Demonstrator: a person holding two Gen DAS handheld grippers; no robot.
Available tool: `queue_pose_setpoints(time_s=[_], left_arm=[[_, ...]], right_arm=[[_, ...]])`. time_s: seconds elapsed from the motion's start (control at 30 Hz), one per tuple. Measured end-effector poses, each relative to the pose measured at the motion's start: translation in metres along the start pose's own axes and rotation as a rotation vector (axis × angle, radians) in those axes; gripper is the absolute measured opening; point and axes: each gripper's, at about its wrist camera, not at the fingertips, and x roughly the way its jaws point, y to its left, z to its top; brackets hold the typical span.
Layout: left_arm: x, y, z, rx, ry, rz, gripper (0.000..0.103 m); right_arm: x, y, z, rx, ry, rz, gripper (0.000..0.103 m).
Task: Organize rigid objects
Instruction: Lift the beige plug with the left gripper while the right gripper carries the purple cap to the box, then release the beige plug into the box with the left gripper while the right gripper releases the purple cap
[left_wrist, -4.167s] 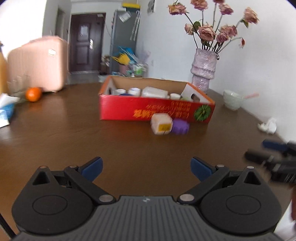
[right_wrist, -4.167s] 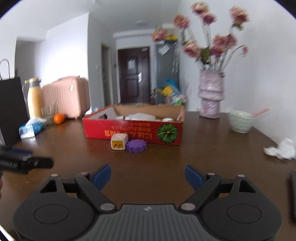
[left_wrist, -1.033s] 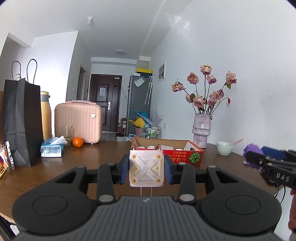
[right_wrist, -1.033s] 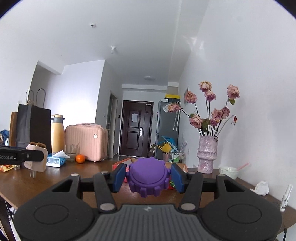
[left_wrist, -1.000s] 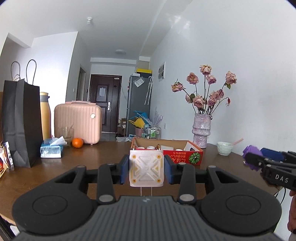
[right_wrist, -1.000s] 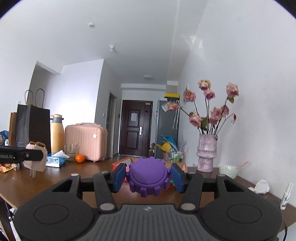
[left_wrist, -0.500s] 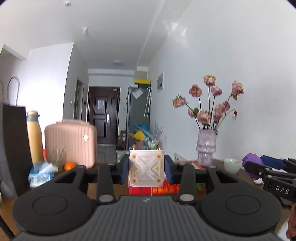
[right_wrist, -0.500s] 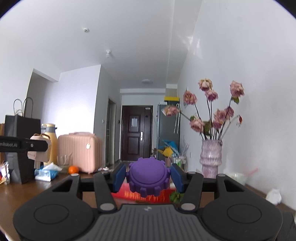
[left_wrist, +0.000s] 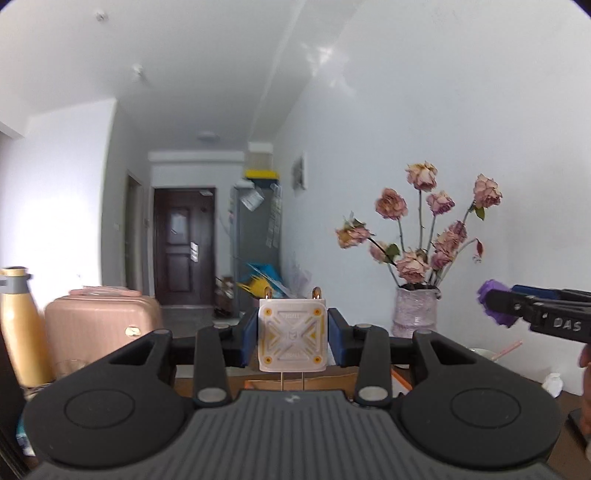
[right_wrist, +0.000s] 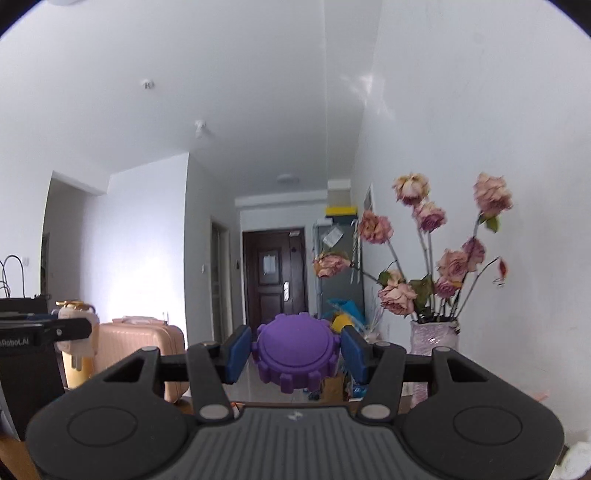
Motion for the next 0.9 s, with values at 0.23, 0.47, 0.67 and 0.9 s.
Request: queue_pose_setpoints(time_s=[0.23, 0.47, 0.67, 0.9], left_arm=[[0.105, 0.022, 0.026, -0.054, 0.208, -0.110, 0.039], [0.224, 0.040, 0.003, -0.048, 0.490, -0.128, 0.039], [0.308, 0.049, -0.066, -0.049, 0.775, -0.154, 0.039], [0.366, 0.059, -0.152, -0.049, 1.005, -0.153, 0.041]], right_arm=[[0.091, -0.028, 0.026, 0.037, 0.179, 0.057, 0.053], [0.203, -0.049, 0.021, 0.053, 0.472, 0.092, 0.053], [0.300, -0.065, -0.045, 0.086, 0.768, 0.062, 0.053], [0.372, -0.069, -0.149, 0.084, 1.022, -0.025, 0.053]])
